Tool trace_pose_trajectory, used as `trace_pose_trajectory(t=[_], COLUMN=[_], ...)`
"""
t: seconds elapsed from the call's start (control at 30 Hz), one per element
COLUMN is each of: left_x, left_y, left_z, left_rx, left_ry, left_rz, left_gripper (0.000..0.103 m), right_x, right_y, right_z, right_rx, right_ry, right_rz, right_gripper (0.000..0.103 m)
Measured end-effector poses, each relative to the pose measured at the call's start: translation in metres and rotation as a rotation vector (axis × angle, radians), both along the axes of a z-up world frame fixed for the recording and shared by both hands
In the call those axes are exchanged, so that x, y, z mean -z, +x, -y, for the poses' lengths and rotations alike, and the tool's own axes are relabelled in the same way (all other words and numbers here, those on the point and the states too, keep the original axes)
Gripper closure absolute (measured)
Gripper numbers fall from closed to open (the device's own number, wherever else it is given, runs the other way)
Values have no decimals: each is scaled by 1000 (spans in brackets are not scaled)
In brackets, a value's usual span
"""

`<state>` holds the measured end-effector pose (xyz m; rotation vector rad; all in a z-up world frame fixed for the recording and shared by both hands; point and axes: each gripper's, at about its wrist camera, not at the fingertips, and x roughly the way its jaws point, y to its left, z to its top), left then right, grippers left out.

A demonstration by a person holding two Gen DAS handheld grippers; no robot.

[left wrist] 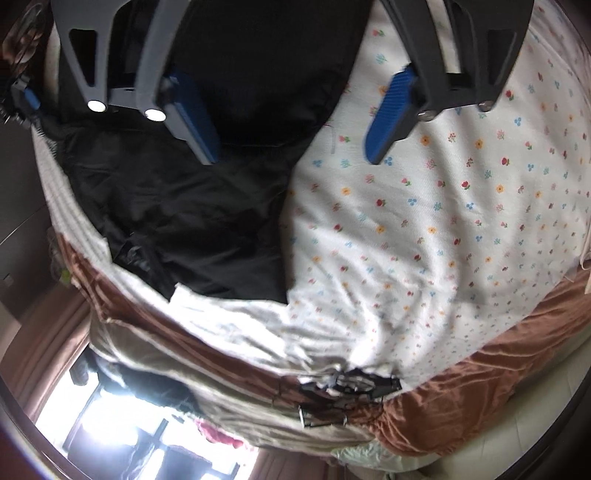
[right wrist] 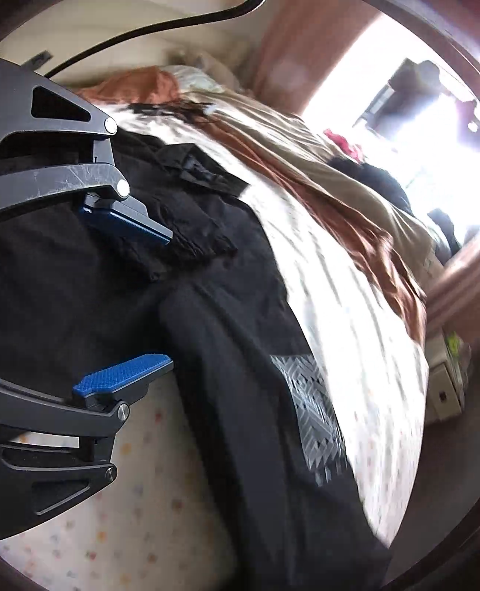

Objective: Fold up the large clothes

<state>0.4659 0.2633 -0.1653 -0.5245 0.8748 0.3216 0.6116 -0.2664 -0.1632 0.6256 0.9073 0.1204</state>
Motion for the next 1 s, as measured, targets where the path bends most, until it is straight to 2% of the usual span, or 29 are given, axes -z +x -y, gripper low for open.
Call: trace_pose_trajectory(t=[0.23,0.57,0.73,0.8,0.97,1.0], left_x=[-19,-26,-25,-25,-23,-22], left_y=[-5,-11,-11,-11,-10,-10], left_z=[21,37,37,38,36,35], left_rx=[37,63,56,55,47,45], left_ry=[-10,-3,-5,-2,3,2], left_rz=[54,83,84,81,72,70], left_gripper=[16,16,16,16,16,16], right_x=[-17,-14,3,9,21,25], right_y=[-30,-70,-72,-68,-60,-58], right_z=[55,142,162,168,173,175], right_rx=[168,415,470,472,497,499], right_ry=[53,165,204,223,216,230], right_rz=[47,107,72,72,57,50], right_gripper=[41,41,42,46,48,52])
